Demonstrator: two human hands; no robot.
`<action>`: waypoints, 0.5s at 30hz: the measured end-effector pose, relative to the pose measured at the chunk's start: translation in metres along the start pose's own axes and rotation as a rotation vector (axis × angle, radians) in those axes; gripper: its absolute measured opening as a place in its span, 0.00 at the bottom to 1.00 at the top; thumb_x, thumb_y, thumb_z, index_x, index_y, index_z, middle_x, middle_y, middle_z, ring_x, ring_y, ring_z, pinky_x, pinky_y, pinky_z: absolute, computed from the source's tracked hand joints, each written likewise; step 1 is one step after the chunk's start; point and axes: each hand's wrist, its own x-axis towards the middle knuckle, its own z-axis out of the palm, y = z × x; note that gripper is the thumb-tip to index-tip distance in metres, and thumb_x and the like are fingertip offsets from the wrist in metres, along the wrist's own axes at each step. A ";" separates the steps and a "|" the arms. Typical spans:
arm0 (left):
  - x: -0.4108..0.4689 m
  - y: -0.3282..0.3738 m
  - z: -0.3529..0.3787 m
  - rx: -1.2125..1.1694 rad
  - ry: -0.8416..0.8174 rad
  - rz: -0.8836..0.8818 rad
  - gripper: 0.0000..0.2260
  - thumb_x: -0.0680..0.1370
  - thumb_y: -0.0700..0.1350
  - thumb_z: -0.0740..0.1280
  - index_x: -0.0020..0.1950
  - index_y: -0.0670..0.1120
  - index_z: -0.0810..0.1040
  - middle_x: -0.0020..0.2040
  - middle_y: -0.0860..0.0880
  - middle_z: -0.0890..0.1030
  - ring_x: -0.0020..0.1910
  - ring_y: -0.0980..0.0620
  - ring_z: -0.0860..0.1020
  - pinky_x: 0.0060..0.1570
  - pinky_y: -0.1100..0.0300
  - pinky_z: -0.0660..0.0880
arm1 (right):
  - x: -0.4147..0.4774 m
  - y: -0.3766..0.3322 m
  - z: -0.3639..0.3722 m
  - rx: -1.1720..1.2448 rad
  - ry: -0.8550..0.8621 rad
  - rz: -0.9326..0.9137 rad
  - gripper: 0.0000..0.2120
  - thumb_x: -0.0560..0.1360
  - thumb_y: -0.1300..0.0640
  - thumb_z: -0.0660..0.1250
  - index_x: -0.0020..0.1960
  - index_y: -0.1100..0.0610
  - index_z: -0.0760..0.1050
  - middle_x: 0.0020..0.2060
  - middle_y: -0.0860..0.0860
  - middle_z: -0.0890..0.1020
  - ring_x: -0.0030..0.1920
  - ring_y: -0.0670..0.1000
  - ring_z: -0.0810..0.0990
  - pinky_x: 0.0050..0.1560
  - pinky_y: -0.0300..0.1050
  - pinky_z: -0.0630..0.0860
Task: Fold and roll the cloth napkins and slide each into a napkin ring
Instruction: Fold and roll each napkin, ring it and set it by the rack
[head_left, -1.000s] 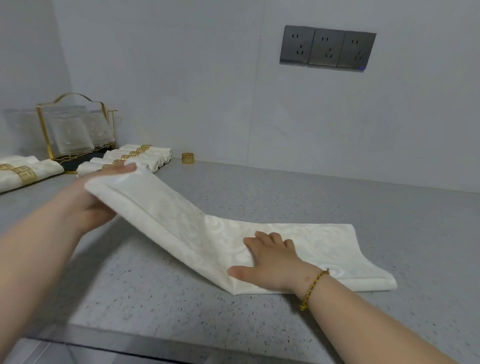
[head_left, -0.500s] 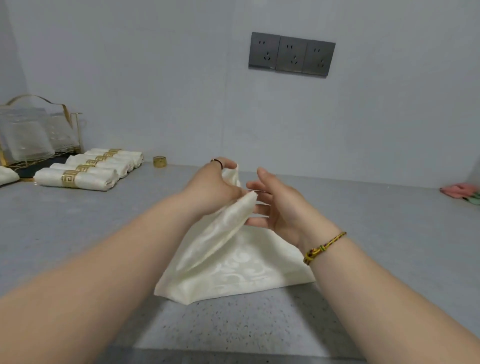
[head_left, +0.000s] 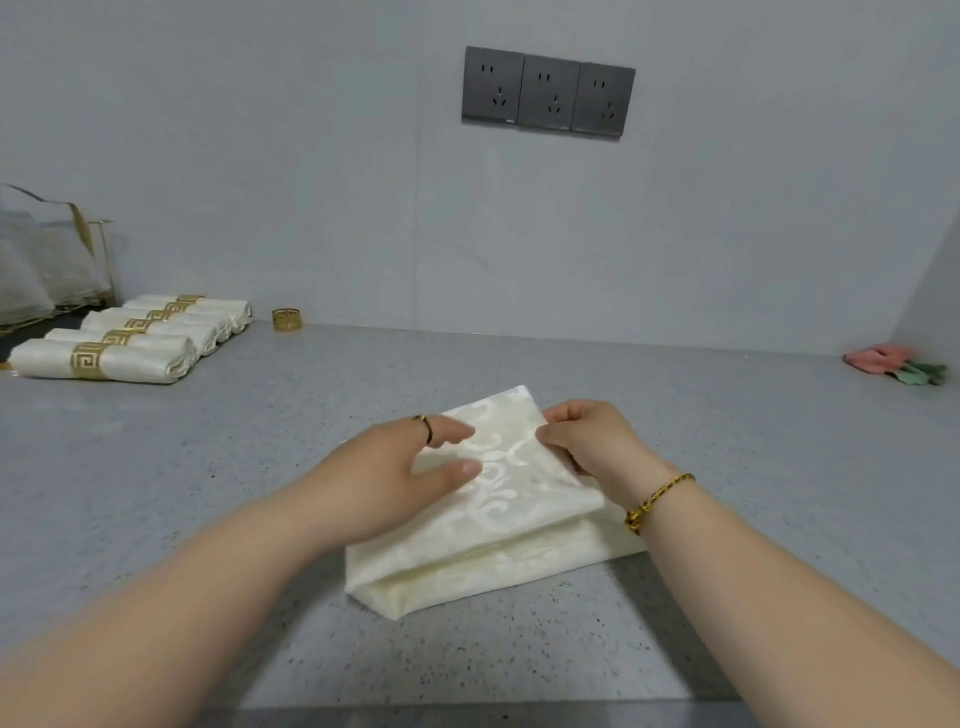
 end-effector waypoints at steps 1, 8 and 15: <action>-0.006 -0.004 0.002 0.133 -0.017 0.029 0.32 0.68 0.72 0.53 0.67 0.59 0.66 0.58 0.68 0.64 0.61 0.66 0.65 0.61 0.69 0.60 | 0.003 0.002 -0.006 -0.025 0.040 -0.003 0.14 0.71 0.71 0.62 0.30 0.59 0.67 0.14 0.48 0.66 0.13 0.43 0.61 0.17 0.30 0.56; -0.030 -0.029 0.038 0.376 -0.067 0.054 0.59 0.44 0.79 0.28 0.73 0.62 0.49 0.71 0.67 0.46 0.73 0.60 0.50 0.66 0.69 0.46 | 0.015 0.035 -0.047 -0.288 0.169 0.158 0.17 0.73 0.69 0.61 0.28 0.57 0.63 0.23 0.52 0.65 0.17 0.45 0.64 0.17 0.31 0.59; -0.019 -0.038 0.056 0.453 -0.182 0.113 0.58 0.45 0.73 0.17 0.74 0.59 0.43 0.69 0.65 0.41 0.73 0.62 0.43 0.64 0.69 0.36 | 0.005 0.050 -0.064 -0.279 0.124 0.090 0.13 0.73 0.68 0.63 0.32 0.58 0.67 0.27 0.52 0.70 0.26 0.48 0.66 0.24 0.34 0.67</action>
